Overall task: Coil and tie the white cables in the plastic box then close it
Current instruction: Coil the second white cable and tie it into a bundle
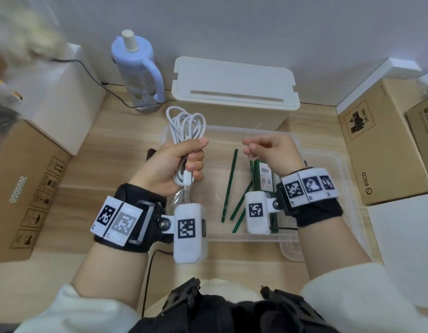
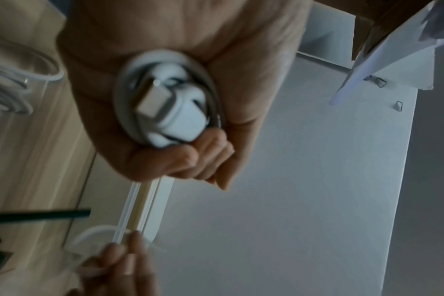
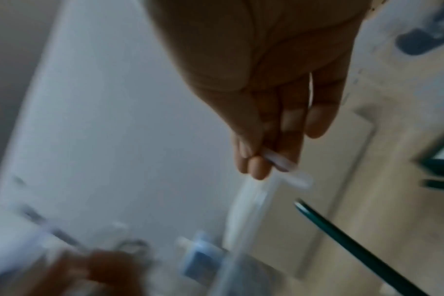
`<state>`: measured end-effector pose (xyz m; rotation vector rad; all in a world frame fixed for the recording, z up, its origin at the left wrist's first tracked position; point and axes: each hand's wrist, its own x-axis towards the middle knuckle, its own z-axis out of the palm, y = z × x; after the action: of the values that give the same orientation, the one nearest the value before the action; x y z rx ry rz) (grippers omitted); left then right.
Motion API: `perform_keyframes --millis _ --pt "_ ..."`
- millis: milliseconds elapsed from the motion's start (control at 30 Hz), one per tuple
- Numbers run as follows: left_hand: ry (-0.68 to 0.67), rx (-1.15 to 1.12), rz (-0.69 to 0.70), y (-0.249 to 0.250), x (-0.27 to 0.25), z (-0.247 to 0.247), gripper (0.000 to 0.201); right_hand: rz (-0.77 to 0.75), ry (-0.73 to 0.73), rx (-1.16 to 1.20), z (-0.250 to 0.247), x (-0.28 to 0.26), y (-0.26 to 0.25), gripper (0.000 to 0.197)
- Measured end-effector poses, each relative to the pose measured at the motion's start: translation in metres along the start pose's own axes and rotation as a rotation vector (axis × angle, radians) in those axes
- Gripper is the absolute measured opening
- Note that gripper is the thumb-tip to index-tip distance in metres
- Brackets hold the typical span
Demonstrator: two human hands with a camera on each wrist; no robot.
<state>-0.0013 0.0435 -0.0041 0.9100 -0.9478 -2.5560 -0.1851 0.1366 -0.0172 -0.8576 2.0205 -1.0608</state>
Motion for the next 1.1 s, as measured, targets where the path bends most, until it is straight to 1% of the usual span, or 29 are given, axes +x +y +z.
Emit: perform_keyframes --millis 100,167,200,267,333,433,567,633,767,833,900,967,1033,1100 --pt "-0.006 -0.006 0.003 -0.004 -0.005 0.007 0.017 -0.217 -0.028 0.217 -0.002 -0.03 -0.024 0.022" --pt "0.008 0.024 0.013 -0.006 -0.008 0.015 0.006 -0.313 -0.09 0.258 0.003 -0.048 -0.036 0.025" --pt "0.013 0.039 0.015 -0.006 -0.01 0.018 0.005 -0.351 -0.115 0.241 0.006 -0.055 -0.039 0.027" --pt "0.0 0.088 0.023 -0.008 -0.013 0.022 0.015 -0.43 -0.132 0.117 0.013 -0.066 -0.041 0.033" --pt "-0.029 0.124 0.045 -0.009 -0.017 0.026 0.01 -0.493 -0.117 -0.028 0.019 -0.071 -0.042 0.037" --pt "-0.004 0.173 0.112 -0.009 -0.023 0.029 0.013 -0.486 -0.094 -0.096 0.023 -0.076 -0.041 0.037" --pt "0.039 0.27 0.222 -0.006 -0.03 0.029 0.019 -0.346 -0.156 0.003 0.025 -0.078 -0.037 0.029" --pt "0.044 0.264 0.248 -0.005 -0.032 0.029 0.023 -0.322 -0.118 0.054 0.025 -0.078 -0.034 0.026" --pt "0.078 0.288 0.251 -0.005 -0.034 0.028 0.023 -0.426 0.06 0.126 0.023 -0.079 -0.033 0.031" --pt "0.069 0.341 0.213 -0.007 -0.034 0.028 0.018 -0.506 0.115 0.088 0.022 -0.08 -0.034 0.035" --pt "0.027 0.368 0.17 -0.009 -0.035 0.03 0.014 -0.578 0.131 0.01 0.021 -0.08 -0.034 0.036" --pt "0.008 0.382 0.168 -0.011 -0.036 0.032 0.012 -0.62 0.122 -0.037 0.022 -0.08 -0.034 0.033" --pt "0.028 0.402 0.211 -0.012 -0.036 0.034 0.014 -0.615 0.112 -0.061 0.023 -0.08 -0.031 0.028" --pt "0.072 0.445 0.28 -0.013 -0.036 0.036 0.024 -0.565 0.086 -0.051 0.024 -0.077 -0.028 0.029"
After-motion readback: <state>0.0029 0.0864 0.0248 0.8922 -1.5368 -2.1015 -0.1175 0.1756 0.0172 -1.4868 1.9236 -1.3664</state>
